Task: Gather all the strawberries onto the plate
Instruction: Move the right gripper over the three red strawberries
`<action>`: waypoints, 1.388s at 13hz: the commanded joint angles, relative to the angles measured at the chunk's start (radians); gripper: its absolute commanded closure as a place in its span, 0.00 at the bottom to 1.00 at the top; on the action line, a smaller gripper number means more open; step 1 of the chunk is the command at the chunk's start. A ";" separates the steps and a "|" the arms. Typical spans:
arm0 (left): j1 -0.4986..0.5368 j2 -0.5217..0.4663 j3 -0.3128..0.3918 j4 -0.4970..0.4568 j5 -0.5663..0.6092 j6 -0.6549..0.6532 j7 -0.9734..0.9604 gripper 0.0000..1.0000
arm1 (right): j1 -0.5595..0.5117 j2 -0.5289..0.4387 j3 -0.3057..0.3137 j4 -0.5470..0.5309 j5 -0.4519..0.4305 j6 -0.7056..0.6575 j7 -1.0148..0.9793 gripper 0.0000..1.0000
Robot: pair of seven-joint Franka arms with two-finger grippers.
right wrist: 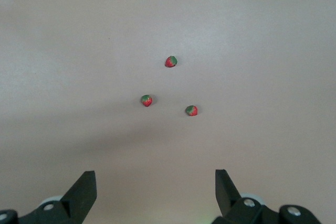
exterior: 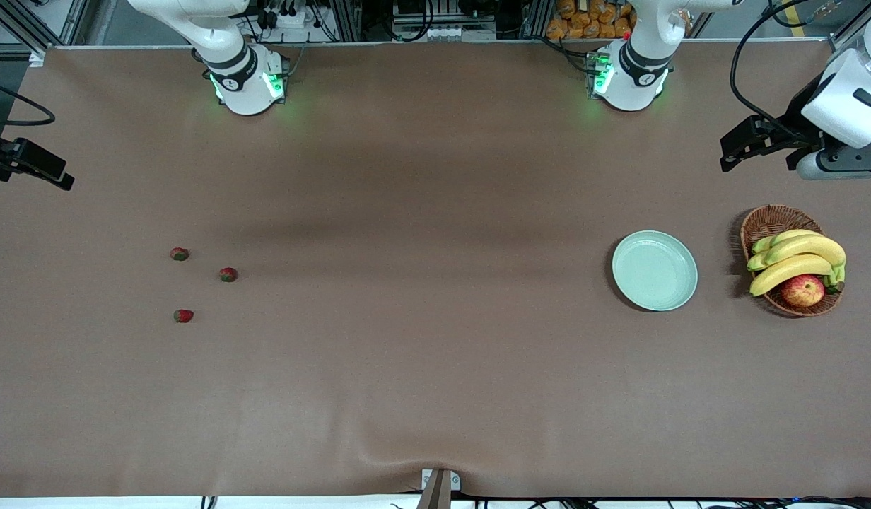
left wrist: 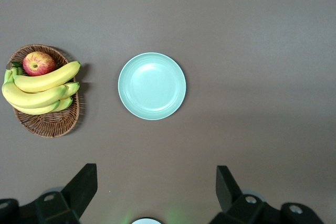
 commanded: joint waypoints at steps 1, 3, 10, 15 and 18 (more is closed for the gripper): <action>0.006 -0.007 0.000 0.013 -0.010 -0.015 -0.005 0.00 | -0.008 0.017 0.009 0.022 -0.002 -0.004 0.015 0.00; 0.006 -0.013 0.000 0.005 -0.010 -0.020 -0.007 0.00 | -0.005 0.020 0.009 0.022 0.000 0.013 0.015 0.00; 0.032 -0.008 0.005 -0.015 -0.008 -0.001 -0.007 0.00 | 0.044 0.164 0.014 0.022 0.008 0.193 0.015 0.00; 0.053 -0.019 0.006 -0.028 -0.008 -0.007 -0.007 0.00 | 0.099 0.288 0.014 0.022 -0.008 0.235 0.007 0.00; 0.067 -0.031 0.003 -0.041 -0.008 -0.009 -0.007 0.00 | 0.110 0.396 0.012 0.022 -0.026 0.292 -0.002 0.00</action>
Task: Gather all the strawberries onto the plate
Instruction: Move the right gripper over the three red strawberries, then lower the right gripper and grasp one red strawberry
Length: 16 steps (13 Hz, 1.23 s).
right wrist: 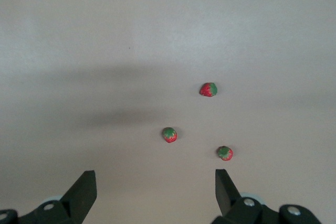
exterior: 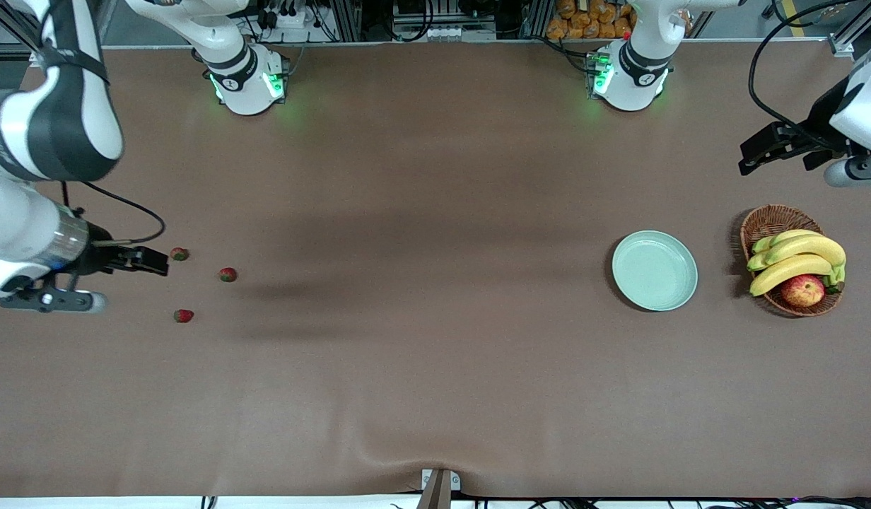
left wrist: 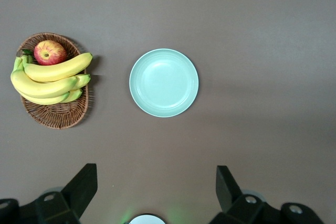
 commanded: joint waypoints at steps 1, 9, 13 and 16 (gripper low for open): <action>0.010 -0.027 -0.004 -0.022 -0.008 -0.005 -0.007 0.00 | 0.011 0.075 -0.006 0.025 -0.024 0.053 -0.001 0.00; 0.008 -0.020 -0.006 -0.038 -0.008 0.000 -0.007 0.00 | -0.024 0.110 -0.006 -0.275 -0.040 0.310 -0.001 0.00; 0.008 -0.017 -0.007 -0.044 -0.008 0.001 -0.008 0.00 | -0.020 0.081 -0.006 -0.505 -0.031 0.558 0.014 0.00; 0.008 -0.020 -0.006 -0.044 -0.008 0.001 -0.008 0.00 | -0.027 0.072 -0.006 -0.547 -0.027 0.575 0.019 0.00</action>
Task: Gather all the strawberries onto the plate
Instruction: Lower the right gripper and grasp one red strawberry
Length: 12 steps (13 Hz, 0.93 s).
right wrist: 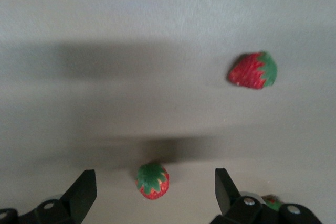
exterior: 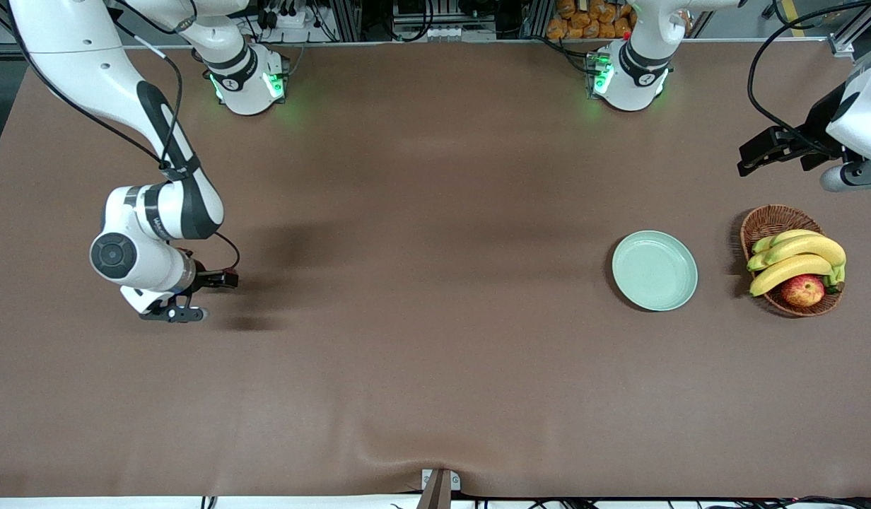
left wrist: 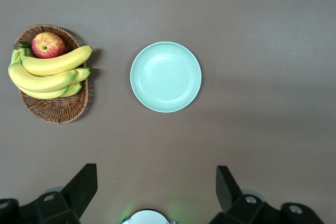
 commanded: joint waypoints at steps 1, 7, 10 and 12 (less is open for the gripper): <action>0.005 -0.019 -0.004 -0.014 -0.008 0.002 -0.008 0.00 | -0.024 -0.066 0.010 -0.078 0.015 0.011 0.029 0.00; 0.005 -0.019 -0.004 -0.020 -0.008 0.002 -0.008 0.00 | -0.034 -0.050 0.010 -0.097 0.095 0.048 0.046 0.00; 0.005 -0.019 -0.004 -0.031 -0.008 0.002 -0.008 0.00 | -0.027 -0.023 0.010 -0.097 0.118 0.093 0.046 0.00; 0.004 -0.015 -0.005 -0.033 -0.008 0.009 -0.008 0.00 | -0.025 -0.016 0.010 -0.097 0.118 0.096 0.046 0.00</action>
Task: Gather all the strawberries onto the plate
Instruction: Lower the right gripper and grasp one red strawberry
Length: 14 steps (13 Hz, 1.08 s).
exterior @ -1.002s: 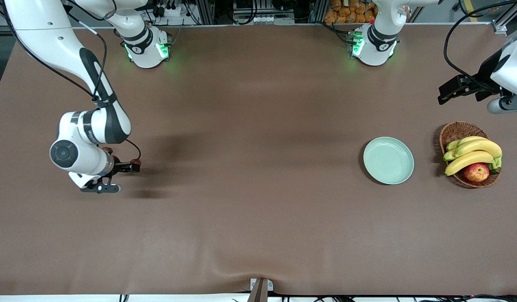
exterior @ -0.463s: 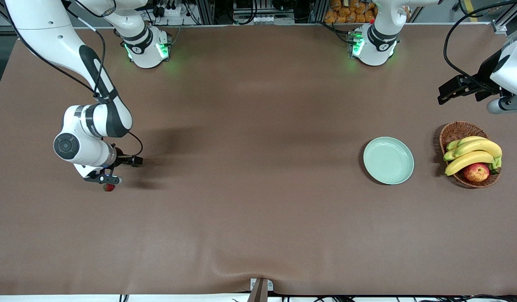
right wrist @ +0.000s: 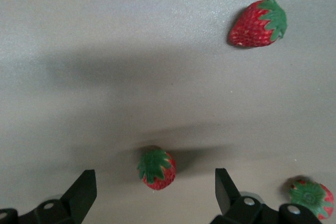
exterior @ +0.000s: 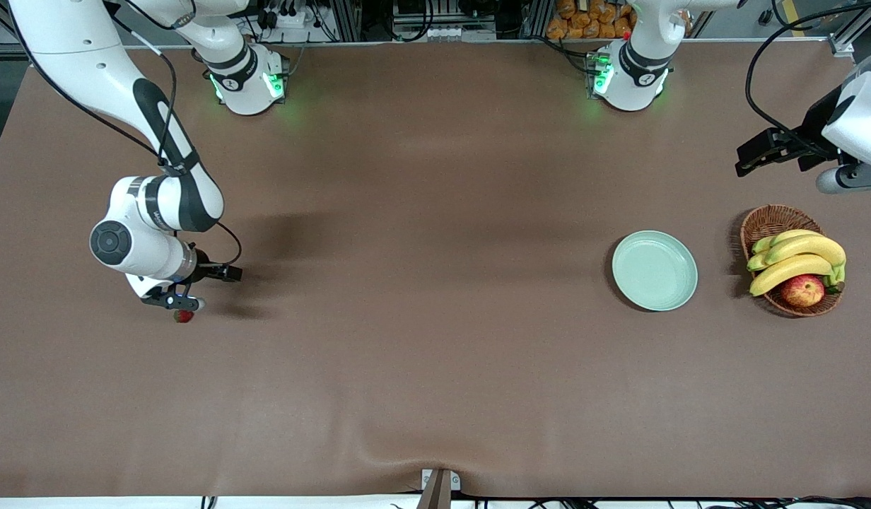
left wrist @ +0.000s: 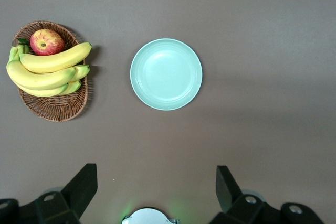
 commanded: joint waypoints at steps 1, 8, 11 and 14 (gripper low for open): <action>0.004 -0.015 -0.005 -0.023 -0.008 0.015 -0.008 0.00 | -0.006 0.002 0.009 -0.016 0.011 0.022 0.009 0.00; -0.002 -0.018 -0.007 -0.037 -0.008 0.016 -0.008 0.00 | -0.003 0.027 0.009 -0.014 0.011 0.035 0.009 0.12; -0.004 -0.021 -0.007 -0.043 -0.008 0.015 -0.011 0.00 | -0.003 0.031 0.009 -0.013 0.011 0.036 0.009 0.24; -0.004 -0.024 -0.007 -0.051 -0.008 0.015 -0.010 0.00 | -0.003 0.033 0.009 -0.011 0.011 0.035 0.008 0.38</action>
